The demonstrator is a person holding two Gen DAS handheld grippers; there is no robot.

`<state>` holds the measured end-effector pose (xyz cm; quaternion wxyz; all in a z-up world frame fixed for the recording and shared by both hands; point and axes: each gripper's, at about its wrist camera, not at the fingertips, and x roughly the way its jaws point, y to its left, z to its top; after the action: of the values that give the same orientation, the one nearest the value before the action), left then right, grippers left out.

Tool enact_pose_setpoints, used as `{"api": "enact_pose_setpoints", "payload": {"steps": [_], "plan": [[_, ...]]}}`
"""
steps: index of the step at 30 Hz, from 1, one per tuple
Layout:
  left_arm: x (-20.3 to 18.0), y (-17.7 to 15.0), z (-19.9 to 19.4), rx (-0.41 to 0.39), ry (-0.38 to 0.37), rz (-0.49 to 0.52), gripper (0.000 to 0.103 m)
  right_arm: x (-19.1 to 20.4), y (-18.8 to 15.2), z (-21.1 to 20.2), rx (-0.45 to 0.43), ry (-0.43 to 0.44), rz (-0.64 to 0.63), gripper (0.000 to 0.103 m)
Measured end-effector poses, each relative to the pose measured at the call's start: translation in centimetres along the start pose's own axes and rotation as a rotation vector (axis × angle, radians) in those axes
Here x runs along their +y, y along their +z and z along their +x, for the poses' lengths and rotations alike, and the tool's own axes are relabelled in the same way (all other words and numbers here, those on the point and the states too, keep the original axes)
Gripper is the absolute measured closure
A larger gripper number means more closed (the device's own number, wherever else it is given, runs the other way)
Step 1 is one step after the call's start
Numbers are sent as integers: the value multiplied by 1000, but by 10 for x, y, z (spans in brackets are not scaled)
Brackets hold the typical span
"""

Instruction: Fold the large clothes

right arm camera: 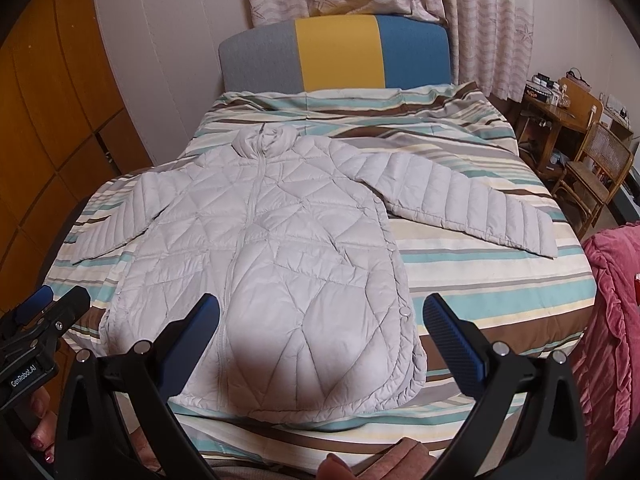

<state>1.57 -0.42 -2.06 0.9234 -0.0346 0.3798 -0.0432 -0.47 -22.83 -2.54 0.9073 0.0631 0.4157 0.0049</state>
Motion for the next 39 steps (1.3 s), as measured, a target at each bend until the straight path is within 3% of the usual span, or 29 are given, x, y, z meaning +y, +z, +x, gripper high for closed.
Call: {"api": "enact_pose_setpoints", "payload": {"steps": [13,19,21,24,27,30,35,39], "plan": [[0,12,32,74,-24,-3,3,-15,11,26,36,-21,33,2],[16,11,78,185,-119,-96,3,-67,14,97,76,34,137,2],[23,9,93,204,-113,-134,3,-88,9,122,115,57,201,2],[33,10,123,212,-5,-115,3,-127,1,162,193,-36,267,2],[39,15,144,183,67,-71,3,-168,0,183,179,-264,285,2],[52,24,167,128,113,-66,3,-210,9,195,147,-411,329,2],[67,41,211,79,222,-19,3,-277,27,208,71,-504,461,3],[79,52,240,55,293,-5,3,-312,35,213,28,-542,570,16]]}}
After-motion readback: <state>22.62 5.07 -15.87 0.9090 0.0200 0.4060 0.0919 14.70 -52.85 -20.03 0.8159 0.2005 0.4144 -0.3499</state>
